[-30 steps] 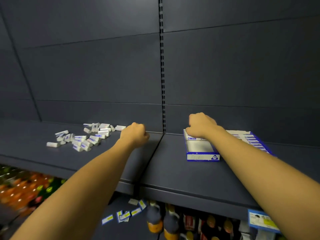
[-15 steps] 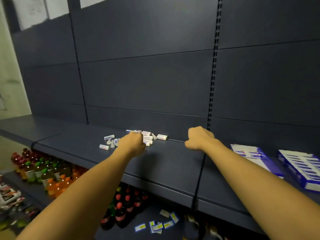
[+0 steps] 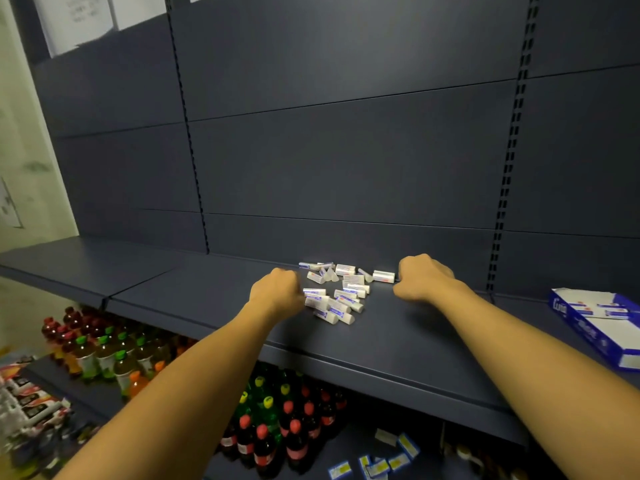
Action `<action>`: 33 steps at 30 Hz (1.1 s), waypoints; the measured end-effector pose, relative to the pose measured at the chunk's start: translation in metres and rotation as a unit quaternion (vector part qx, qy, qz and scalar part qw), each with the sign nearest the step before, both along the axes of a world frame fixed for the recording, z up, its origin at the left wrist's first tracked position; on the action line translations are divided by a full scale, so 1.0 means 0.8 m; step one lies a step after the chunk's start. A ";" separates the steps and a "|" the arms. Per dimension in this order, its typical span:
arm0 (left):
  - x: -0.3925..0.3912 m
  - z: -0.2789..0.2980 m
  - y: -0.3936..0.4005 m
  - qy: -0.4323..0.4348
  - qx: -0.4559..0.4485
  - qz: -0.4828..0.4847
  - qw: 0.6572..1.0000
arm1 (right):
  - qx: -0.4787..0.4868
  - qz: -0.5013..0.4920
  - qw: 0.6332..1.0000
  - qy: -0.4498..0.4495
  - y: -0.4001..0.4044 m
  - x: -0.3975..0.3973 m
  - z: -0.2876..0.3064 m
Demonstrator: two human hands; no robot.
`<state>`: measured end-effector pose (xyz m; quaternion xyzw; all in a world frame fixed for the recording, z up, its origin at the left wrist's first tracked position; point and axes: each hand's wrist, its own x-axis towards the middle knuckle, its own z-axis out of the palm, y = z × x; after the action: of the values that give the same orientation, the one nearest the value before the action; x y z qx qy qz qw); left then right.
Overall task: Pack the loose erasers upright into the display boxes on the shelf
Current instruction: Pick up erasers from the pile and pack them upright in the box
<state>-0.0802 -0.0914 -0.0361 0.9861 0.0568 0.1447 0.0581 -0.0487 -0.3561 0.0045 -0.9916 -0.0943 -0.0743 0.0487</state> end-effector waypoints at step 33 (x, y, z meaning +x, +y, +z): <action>0.318 -0.034 0.158 -0.018 0.091 -0.245 0.965 | 0.164 -0.073 0.983 -0.033 0.184 0.220 -0.068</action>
<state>0.1745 0.0348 -0.0630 0.9684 -0.2006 0.1482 0.0030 0.1274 -0.2090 -0.0499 -0.9713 -0.0099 -0.1250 0.2023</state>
